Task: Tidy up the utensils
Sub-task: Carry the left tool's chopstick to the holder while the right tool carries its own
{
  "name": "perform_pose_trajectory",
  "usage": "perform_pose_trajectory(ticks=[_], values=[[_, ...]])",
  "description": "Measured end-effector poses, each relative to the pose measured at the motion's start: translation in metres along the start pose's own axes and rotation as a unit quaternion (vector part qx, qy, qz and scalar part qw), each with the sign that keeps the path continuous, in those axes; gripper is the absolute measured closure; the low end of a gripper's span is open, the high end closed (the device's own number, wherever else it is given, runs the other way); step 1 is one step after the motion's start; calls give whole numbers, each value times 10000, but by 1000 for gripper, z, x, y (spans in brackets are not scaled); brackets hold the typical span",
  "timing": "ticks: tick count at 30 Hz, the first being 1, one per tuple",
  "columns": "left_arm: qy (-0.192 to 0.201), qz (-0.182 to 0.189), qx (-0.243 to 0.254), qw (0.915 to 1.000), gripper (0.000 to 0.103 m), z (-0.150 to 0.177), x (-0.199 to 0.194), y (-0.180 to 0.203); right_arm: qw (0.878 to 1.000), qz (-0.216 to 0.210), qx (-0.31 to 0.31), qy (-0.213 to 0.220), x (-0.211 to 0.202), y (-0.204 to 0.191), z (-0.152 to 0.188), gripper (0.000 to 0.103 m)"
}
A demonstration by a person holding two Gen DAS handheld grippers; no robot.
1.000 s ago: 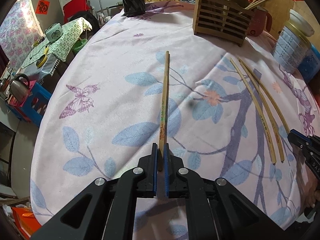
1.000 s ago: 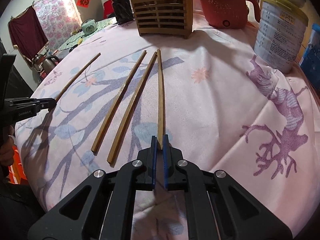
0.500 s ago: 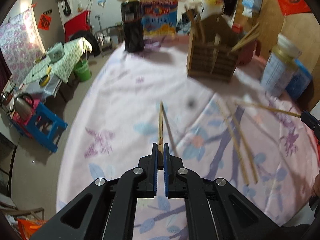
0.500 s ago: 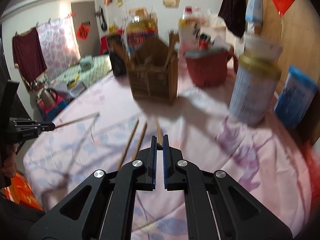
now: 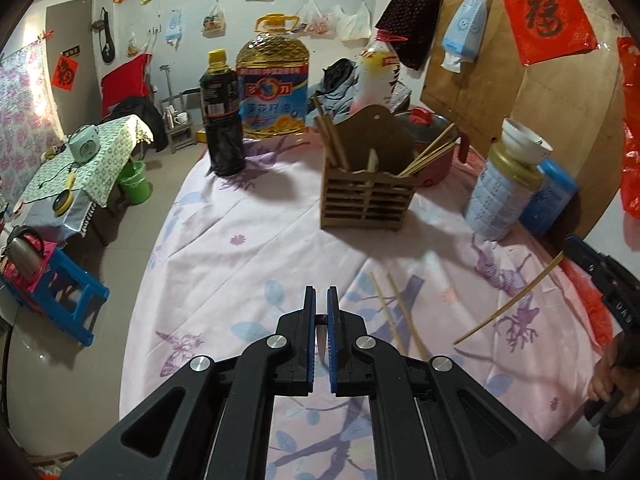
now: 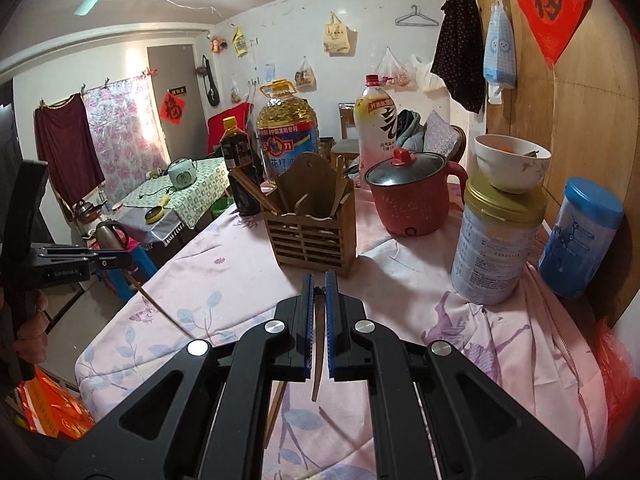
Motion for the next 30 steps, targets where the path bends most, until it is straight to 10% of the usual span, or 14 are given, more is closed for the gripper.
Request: perform_pose_trajectory(ticks=[18, 30], values=[[83, 176, 86, 9998, 97, -34, 11, 9, 9998, -164, 79, 112, 5, -5, -24, 97], [451, 321, 593, 9967, 97, -117, 19, 34, 9977, -406, -2, 550, 24, -18, -96, 97]])
Point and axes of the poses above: each gripper's, at about its wrist camera, not at the fingertips, and x roughly the way its jaws point, y to its right, z to its underside, the point moved 9 cm from there along x, roughly the way its jaws point, and after that the axes turned 10 degrees about z, right-handed, at the moved point
